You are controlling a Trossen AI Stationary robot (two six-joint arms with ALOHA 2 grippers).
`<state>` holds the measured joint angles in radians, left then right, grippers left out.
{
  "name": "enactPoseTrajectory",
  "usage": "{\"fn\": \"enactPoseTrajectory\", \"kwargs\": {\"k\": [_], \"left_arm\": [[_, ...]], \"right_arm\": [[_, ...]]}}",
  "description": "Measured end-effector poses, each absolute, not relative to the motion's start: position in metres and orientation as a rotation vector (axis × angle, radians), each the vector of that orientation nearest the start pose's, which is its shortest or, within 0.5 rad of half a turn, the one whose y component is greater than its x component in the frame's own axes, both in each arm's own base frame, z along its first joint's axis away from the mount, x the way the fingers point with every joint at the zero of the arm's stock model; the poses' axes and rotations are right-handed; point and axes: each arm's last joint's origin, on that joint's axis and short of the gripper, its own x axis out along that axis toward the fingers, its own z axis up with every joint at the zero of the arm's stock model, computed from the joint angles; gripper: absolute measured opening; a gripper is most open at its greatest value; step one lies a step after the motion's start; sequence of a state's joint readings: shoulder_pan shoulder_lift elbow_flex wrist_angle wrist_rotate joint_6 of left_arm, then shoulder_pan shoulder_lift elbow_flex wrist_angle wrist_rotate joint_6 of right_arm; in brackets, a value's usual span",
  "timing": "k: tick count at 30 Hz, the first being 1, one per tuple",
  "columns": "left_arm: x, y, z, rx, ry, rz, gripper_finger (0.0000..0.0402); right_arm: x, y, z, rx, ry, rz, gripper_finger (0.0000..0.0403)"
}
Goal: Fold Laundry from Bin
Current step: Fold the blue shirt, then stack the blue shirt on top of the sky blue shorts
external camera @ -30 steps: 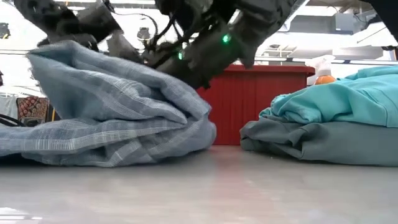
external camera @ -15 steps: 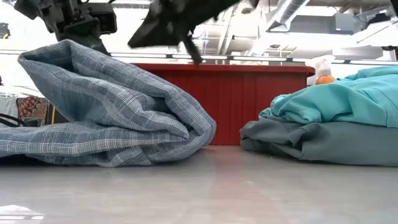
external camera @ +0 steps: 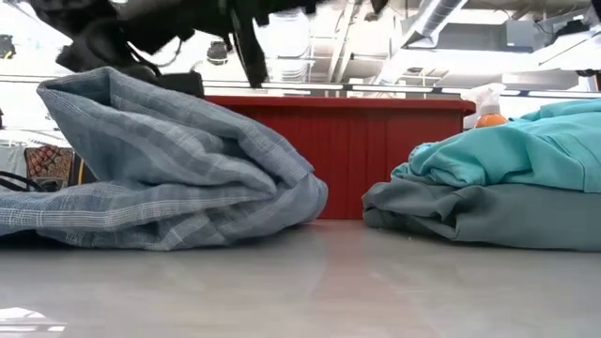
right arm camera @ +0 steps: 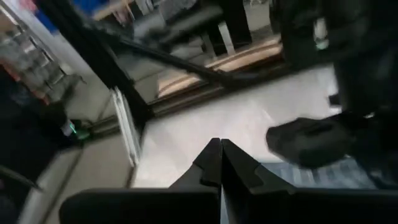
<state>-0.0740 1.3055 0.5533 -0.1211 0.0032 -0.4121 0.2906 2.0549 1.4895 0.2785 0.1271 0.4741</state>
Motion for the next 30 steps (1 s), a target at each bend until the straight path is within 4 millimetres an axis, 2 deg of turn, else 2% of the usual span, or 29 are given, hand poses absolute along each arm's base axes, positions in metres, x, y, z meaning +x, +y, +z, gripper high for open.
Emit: {"fn": "enactPoseTrajectory", "kwargs": {"k": [2,5,12,14,16,19,21,24,27,30], "left_arm": [[0.237,-0.012,0.154,-0.36,0.894,0.076,0.0],[0.239,-0.006,0.147,-0.364,0.926,0.038,0.0],[0.24,-0.002,0.144,-0.357,0.93,0.036,0.0],[0.24,-0.001,0.144,-0.355,0.929,0.037,0.0],[0.24,-0.001,0.144,-0.351,0.936,0.036,0.0],[0.239,-0.001,0.143,-0.358,0.948,0.035,0.0],[0.239,-0.001,0.143,-0.362,0.945,0.03,0.0],[0.24,0.001,0.149,-0.363,0.941,0.03,0.0],[0.243,0.008,0.166,-0.361,0.886,0.038,0.0],[0.244,0.015,0.19,-0.355,0.821,0.054,0.0]], "right_arm": [[0.457,0.134,0.215,0.389,0.36,0.088,0.0023],[0.462,0.139,0.181,0.378,0.434,0.096,0.002],[0.479,0.157,0.121,0.336,0.483,0.026,0.0019],[0.484,0.159,0.11,0.288,0.491,-0.008,0.0019],[0.488,0.159,0.11,0.278,0.498,-0.025,0.0019],[0.492,0.155,0.116,0.276,0.533,-0.026,0.002],[0.488,0.154,0.131,0.241,0.575,-0.018,0.0022],[0.481,0.152,0.171,0.238,0.582,-0.007,0.0022],[0.469,0.146,0.213,0.267,0.568,0.006,0.0023],[0.452,0.141,0.235,0.313,0.601,-0.012,0.0024]]}}
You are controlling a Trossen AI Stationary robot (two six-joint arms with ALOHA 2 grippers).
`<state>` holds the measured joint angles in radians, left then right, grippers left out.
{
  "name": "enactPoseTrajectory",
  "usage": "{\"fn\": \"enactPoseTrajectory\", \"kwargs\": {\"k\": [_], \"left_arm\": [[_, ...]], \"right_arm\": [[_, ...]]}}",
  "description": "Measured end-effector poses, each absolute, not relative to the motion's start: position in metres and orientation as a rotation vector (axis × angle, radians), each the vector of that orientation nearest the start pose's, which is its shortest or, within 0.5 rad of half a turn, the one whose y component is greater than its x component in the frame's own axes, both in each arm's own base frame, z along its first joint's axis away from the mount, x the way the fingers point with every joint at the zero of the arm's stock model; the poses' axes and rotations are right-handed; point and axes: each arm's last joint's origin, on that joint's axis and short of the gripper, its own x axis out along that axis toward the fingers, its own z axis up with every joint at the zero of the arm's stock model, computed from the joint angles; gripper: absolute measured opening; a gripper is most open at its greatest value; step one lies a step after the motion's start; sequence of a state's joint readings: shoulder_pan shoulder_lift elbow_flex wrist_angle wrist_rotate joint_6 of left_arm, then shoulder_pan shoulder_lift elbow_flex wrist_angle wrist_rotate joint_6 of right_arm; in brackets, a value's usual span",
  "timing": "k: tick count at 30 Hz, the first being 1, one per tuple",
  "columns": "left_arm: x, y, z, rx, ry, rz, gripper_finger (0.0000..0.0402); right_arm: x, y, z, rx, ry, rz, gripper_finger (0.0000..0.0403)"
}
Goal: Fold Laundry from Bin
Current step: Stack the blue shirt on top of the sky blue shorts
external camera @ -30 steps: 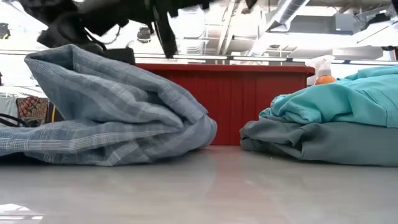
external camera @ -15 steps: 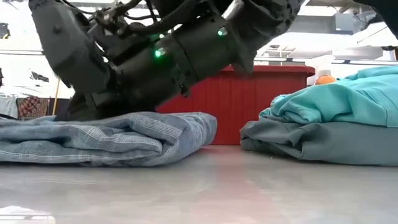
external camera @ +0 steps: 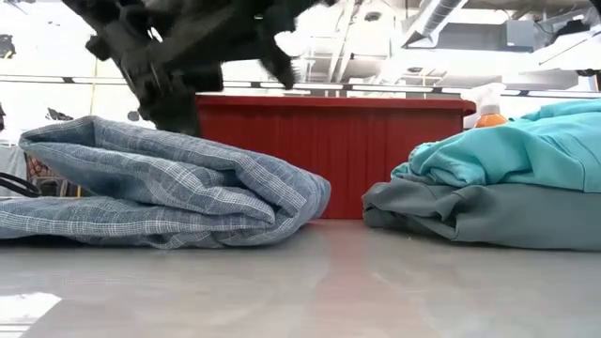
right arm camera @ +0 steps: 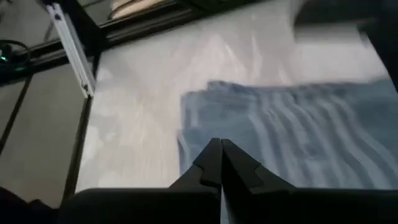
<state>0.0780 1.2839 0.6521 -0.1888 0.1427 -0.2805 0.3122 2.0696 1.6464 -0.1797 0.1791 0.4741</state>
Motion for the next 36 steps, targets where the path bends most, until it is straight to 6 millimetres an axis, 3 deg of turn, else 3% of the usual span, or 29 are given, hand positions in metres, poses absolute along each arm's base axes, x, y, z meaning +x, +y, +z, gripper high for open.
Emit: {"fn": "enactPoseTrajectory", "kwargs": {"k": [4,7,14,18,21,25,29,36], "left_arm": [[0.229,0.019,0.217,-0.383,0.803,0.101,0.0],[0.21,0.017,0.227,-0.444,0.817,0.136,0.0006],[0.17,0.013,0.221,-0.656,0.806,0.239,0.009],[0.162,0.011,0.205,-0.811,0.759,0.283,0.0167],[0.159,0.011,0.187,-0.911,0.749,0.303,0.0226],[0.156,0.01,0.17,-0.959,0.738,0.298,0.0288],[0.155,0.008,0.159,-0.978,0.724,0.337,0.0315],[0.163,-0.003,0.146,-0.922,0.757,0.361,0.0319]], "right_arm": [[0.421,0.143,0.253,0.419,0.613,-0.082,0.0029],[0.392,0.15,0.251,0.564,0.583,-0.18,0.0044],[0.354,0.153,0.242,0.904,0.408,-0.241,0.0112],[0.351,0.141,0.219,1.028,0.453,-0.341,0.018],[0.36,0.133,0.213,1.089,0.447,-0.362,0.0232],[0.363,0.13,0.197,1.166,0.471,-0.439,0.0277],[0.363,0.138,0.188,1.239,0.484,-0.474,0.029],[0.363,0.147,0.167,1.275,0.51,-0.517,0.0292]]}}
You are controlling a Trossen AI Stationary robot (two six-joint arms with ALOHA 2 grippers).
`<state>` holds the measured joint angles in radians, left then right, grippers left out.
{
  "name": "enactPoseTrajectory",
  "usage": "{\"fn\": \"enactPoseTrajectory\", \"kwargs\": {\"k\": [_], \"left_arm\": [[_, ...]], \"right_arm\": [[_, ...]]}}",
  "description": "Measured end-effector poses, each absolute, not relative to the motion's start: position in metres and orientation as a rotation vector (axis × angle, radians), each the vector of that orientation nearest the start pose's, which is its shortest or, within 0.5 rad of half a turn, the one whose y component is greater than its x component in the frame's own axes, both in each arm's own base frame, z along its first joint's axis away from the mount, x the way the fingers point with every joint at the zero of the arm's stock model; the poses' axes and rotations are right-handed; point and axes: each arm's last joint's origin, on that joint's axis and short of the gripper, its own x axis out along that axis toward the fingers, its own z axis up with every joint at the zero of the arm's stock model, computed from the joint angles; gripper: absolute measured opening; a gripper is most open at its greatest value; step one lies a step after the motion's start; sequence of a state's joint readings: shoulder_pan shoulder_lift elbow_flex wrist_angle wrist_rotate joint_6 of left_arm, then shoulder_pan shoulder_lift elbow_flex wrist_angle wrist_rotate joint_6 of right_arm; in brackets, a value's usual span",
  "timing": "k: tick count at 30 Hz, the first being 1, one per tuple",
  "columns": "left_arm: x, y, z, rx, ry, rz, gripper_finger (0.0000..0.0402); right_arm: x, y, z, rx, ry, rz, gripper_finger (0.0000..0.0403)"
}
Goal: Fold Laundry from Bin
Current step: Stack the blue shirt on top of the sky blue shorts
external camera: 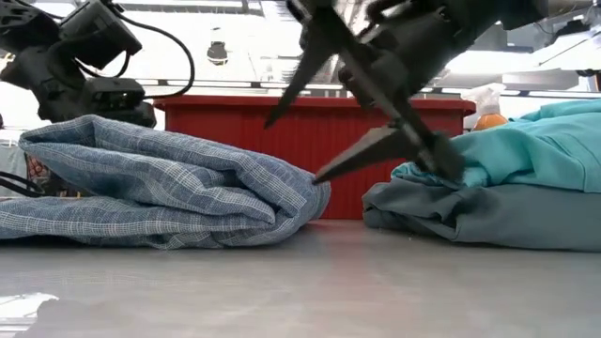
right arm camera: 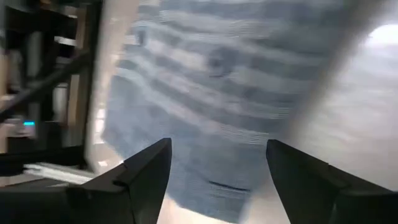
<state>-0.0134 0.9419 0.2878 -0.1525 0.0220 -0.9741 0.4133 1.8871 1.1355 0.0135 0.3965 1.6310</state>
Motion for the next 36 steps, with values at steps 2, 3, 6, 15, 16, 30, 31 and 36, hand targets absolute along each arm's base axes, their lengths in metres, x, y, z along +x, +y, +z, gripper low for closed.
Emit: {"fn": "enactPoseTrajectory", "kwargs": {"k": [2,3,6,15,16,30,31,36], "left_arm": [[0.168,-0.006,0.143,-0.904,0.749,0.361,0.0319],[0.172,-0.007,0.141,-0.903,0.737,0.353,0.0319],[0.18,-0.011,0.133,-0.905,0.756,0.333,0.0319],[0.209,-0.02,0.108,-0.907,0.717,0.278,0.0318],[0.211,-0.02,0.107,-0.909,0.704,0.268,0.0316],[0.228,-0.023,0.125,-0.904,0.525,0.1,0.0023],[0.233,-0.024,0.131,-0.917,0.491,0.077,0.0026],[0.258,-0.033,0.165,-0.917,0.373,-0.003,0.003]], "right_arm": [[0.368,0.145,0.163,1.281,0.503,-0.522,0.0292],[0.369,0.142,0.157,1.267,0.514,-0.543,0.0292],[0.375,0.135,0.142,1.26,0.526,-0.584,0.0292],[0.4,0.12,0.123,1.223,0.475,-0.589,0.0292],[0.403,0.119,0.126,1.204,0.477,-0.578,0.0292],[0.42,0.117,0.169,0.944,0.667,-0.517,0.0062],[0.42,0.118,0.178,0.921,0.673,-0.502,0.0056],[0.393,0.119,0.234,0.866,0.723,-0.544,0.0056]]}}
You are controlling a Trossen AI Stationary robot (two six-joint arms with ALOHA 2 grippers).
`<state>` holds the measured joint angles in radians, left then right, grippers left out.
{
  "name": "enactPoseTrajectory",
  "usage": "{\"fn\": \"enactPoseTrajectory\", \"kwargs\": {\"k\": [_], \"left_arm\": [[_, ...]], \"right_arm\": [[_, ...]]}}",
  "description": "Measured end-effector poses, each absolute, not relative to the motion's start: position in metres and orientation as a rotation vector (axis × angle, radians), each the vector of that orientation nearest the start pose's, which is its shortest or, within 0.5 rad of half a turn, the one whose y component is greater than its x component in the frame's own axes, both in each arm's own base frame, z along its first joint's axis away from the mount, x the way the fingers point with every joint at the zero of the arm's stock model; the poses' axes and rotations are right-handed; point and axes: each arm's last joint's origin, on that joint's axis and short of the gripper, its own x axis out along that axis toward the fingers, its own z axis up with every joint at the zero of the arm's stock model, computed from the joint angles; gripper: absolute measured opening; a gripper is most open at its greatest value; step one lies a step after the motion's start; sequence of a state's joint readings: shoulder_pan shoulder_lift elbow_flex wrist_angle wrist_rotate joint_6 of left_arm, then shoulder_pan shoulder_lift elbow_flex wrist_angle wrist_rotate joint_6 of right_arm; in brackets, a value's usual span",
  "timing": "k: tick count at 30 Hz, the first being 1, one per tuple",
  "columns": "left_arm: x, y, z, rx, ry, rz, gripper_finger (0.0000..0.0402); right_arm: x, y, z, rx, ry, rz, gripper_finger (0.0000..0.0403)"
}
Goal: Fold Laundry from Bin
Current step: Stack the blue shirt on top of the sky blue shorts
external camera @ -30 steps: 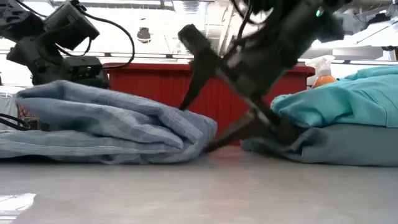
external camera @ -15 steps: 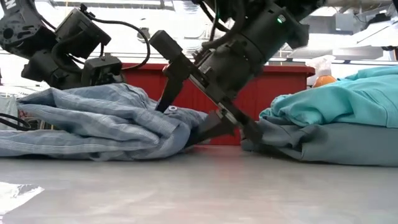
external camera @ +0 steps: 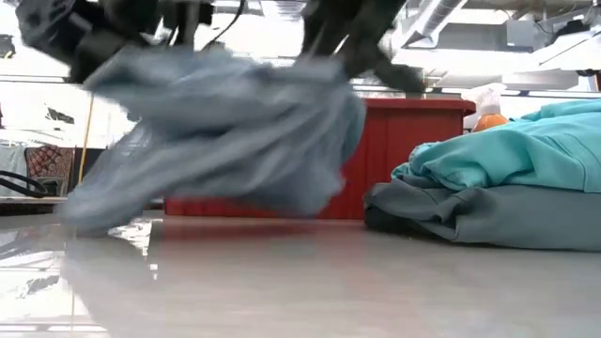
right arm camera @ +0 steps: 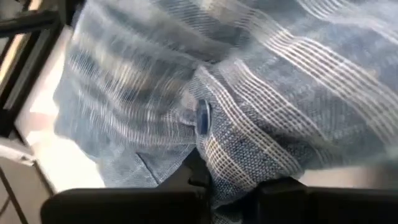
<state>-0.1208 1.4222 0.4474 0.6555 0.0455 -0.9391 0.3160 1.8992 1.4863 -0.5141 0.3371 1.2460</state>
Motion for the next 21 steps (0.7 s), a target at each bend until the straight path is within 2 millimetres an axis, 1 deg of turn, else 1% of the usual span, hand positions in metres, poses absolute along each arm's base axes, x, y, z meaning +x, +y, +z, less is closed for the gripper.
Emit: {"fn": "enactPoseTrajectory", "kwargs": {"k": [3,5,9,10,12,13,15,18,20,21], "left_arm": [[0.277,-0.038,0.194,-0.889,0.273,-0.039,0.0023],[0.29,-0.04,0.217,-0.837,0.219,-0.031,0.0023],[0.322,-0.035,0.263,-0.701,0.143,0.043,0.0023],[0.332,-0.033,0.271,-0.679,0.138,0.05,0.0023],[0.359,-0.029,0.285,-0.669,0.109,0.031,0.0023],[0.373,-0.029,0.289,-0.673,0.105,0.012,0.0023],[0.405,-0.029,0.29,-0.698,0.116,-0.027,0.0023],[0.451,-0.034,0.282,-0.747,0.162,-0.093,0.0023],[0.478,-0.037,0.274,-0.767,0.172,-0.114,0.0023],[0.489,-0.038,0.272,-0.772,0.165,-0.121,0.0023]], "right_arm": [[0.364,0.116,0.27,0.849,0.751,-0.553,0.0056],[0.341,0.115,0.293,0.835,0.753,-0.572,0.0056],[0.297,0.114,0.321,0.808,0.784,-0.633,0.0056],[0.287,0.114,0.326,0.806,0.803,-0.643,0.0056],[0.267,0.115,0.336,0.805,0.829,-0.651,0.0056],[0.258,0.116,0.339,0.8,0.846,-0.659,0.0056],[0.24,0.118,0.346,0.807,0.874,-0.661,0.0056],[0.214,0.124,0.354,0.826,0.929,-0.667,0.0056],[0.197,0.129,0.356,0.818,0.97,-0.677,0.0056],[0.189,0.131,0.356,0.798,0.998,-0.697,0.0056]]}}
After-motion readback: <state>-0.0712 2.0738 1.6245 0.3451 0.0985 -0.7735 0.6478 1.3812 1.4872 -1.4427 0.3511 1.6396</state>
